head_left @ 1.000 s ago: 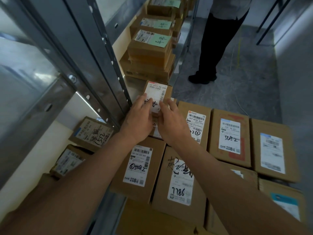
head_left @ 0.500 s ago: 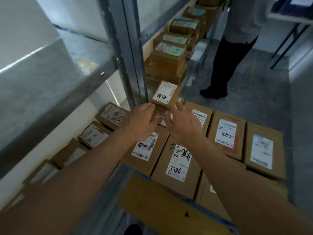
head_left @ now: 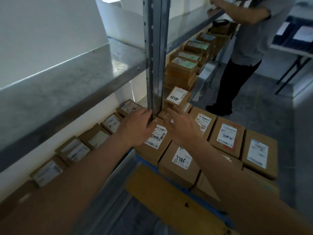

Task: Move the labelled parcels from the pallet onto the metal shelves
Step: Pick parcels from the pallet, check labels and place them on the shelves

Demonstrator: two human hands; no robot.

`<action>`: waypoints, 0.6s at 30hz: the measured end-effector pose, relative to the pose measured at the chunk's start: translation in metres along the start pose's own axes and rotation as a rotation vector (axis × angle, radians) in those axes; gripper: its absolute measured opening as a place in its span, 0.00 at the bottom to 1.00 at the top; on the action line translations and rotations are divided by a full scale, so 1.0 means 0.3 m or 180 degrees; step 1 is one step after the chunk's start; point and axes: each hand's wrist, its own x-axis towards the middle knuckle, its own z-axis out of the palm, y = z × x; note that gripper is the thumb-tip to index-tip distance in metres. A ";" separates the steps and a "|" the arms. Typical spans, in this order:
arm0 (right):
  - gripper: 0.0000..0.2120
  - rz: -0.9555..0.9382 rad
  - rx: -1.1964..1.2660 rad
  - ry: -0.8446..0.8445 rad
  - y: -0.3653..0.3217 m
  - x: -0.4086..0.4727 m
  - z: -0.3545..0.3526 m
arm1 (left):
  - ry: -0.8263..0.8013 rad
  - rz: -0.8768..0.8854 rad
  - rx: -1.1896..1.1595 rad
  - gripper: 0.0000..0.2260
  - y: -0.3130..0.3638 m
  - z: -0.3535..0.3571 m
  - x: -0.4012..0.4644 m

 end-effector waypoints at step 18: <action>0.21 -0.0659 0.0176 -0.0101 -0.404 -0.271 0.015 | 0.0323 -0.0543 -0.0062 0.33 -0.104 -0.169 -0.561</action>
